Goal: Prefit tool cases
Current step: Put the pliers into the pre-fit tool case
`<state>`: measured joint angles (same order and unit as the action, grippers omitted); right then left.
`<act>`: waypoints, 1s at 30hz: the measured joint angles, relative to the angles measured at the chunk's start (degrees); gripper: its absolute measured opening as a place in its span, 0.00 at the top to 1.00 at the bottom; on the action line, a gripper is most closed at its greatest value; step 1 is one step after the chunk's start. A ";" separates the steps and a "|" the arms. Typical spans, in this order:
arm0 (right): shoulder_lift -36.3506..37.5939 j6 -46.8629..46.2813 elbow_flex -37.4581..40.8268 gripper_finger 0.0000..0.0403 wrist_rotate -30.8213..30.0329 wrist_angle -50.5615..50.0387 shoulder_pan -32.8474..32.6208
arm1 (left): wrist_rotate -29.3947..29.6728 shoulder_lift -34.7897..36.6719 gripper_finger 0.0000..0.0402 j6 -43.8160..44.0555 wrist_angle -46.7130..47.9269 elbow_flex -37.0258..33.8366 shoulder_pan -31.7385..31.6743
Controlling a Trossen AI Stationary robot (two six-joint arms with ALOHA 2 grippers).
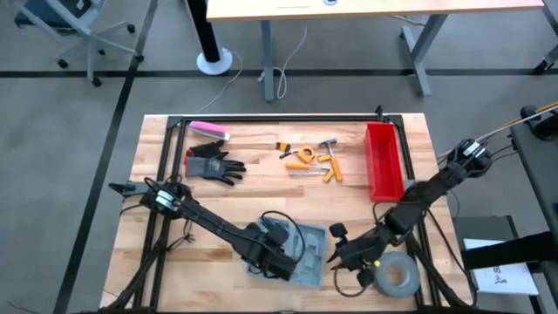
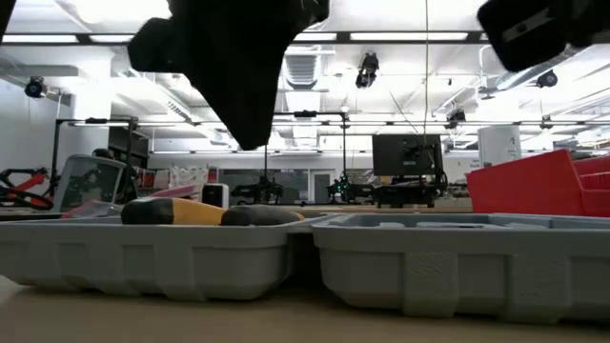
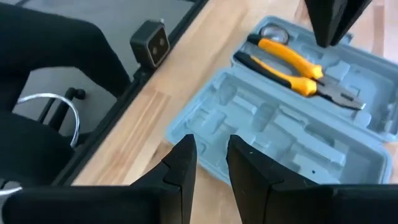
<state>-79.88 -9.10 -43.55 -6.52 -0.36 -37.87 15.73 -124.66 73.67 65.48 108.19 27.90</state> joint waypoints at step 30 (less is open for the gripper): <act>-11.03 3.80 4.04 0.81 14.37 7.10 13.81 | -1.75 11.93 0.88 -1.02 -27.09 -32.45 3.64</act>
<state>-90.91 -5.30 -39.51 7.85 6.74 -24.06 13.98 -112.73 72.66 38.39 75.74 31.53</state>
